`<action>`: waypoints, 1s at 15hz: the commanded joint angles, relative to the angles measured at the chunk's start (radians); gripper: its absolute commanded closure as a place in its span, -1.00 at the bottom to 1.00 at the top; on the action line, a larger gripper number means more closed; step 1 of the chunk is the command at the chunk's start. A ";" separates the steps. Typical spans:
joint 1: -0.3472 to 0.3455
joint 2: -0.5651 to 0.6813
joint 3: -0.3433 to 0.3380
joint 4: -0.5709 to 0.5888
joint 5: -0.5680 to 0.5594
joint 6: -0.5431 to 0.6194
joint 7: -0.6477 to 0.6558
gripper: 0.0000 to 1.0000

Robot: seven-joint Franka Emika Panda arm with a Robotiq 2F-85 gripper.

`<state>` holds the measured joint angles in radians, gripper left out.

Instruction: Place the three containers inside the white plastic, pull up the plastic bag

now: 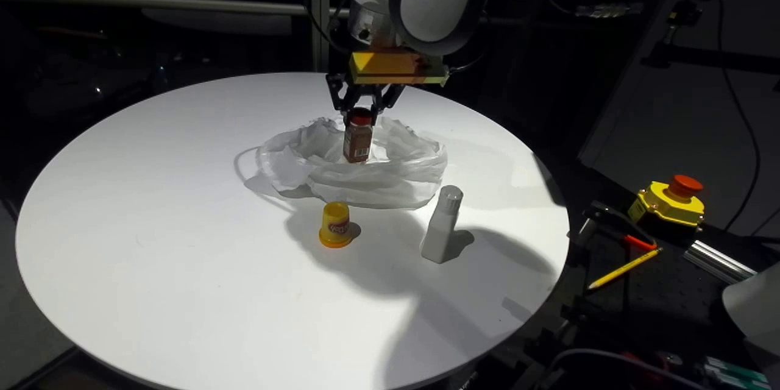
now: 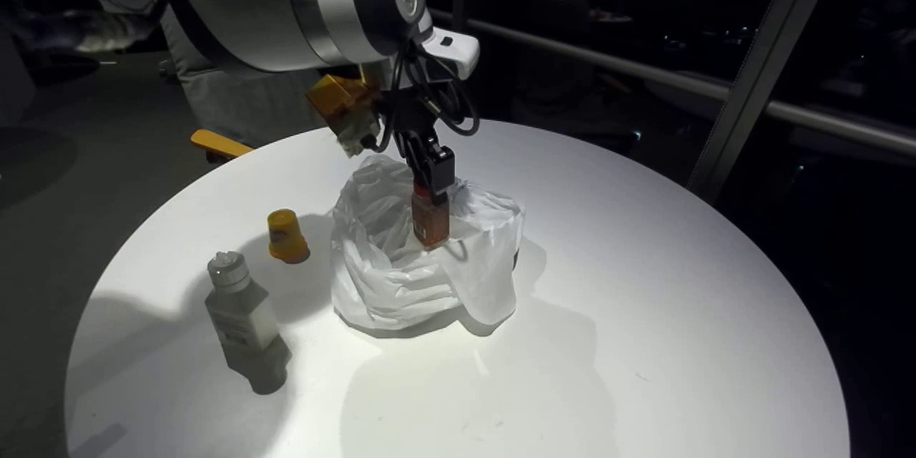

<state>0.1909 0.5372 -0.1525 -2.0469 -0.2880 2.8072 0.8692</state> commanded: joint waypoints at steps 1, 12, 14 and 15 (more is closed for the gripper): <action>0.084 0.004 -0.092 0.023 0.001 0.030 0.023 -0.49; 0.001 -0.525 0.044 -0.249 0.087 -0.402 -0.319 -1.00; -0.038 -0.621 0.082 -0.323 0.147 -0.477 -0.431 -1.00; -0.052 -0.648 0.096 -0.358 0.180 -0.474 -0.476 -1.00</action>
<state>0.1976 0.0340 -0.1112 -2.2731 -0.1846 2.3679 0.5305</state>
